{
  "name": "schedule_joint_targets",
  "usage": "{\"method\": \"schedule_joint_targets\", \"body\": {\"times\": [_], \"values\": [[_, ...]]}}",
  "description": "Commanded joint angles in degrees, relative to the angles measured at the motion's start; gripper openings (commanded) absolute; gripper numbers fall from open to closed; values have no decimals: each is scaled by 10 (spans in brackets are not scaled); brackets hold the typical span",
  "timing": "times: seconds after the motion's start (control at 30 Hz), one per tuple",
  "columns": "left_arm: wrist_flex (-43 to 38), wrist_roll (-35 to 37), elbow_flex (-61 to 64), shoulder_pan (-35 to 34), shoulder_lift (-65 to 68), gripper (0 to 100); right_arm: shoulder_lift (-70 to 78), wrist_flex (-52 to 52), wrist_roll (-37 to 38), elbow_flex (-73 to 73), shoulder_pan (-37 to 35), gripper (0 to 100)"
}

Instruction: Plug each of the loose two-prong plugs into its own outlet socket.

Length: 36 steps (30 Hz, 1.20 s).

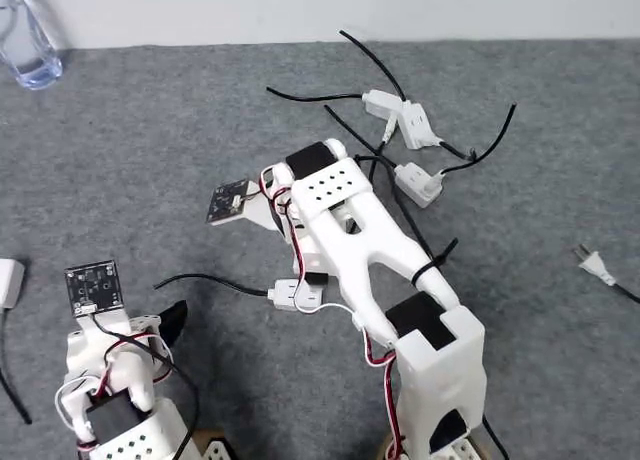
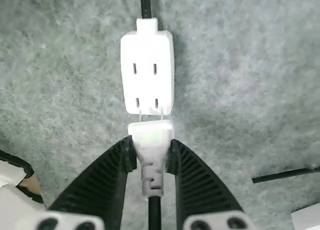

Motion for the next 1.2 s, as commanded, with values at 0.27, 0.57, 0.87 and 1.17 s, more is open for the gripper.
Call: {"method": "schedule_joint_targets", "body": {"times": [0.27,0.57,0.87,1.17], "values": [[3,-3,-5,-4,-9,417,56,-14,6,-29,6,8],[3,-3,-5,-4,-9,417,55,8,6,-31,7,8],[3,-3,-5,-4,-9,417,-12,31,-13,-27,21,8],[3,-3,-5,-4,-9,417,-100,56,4,40,118,8]]}}
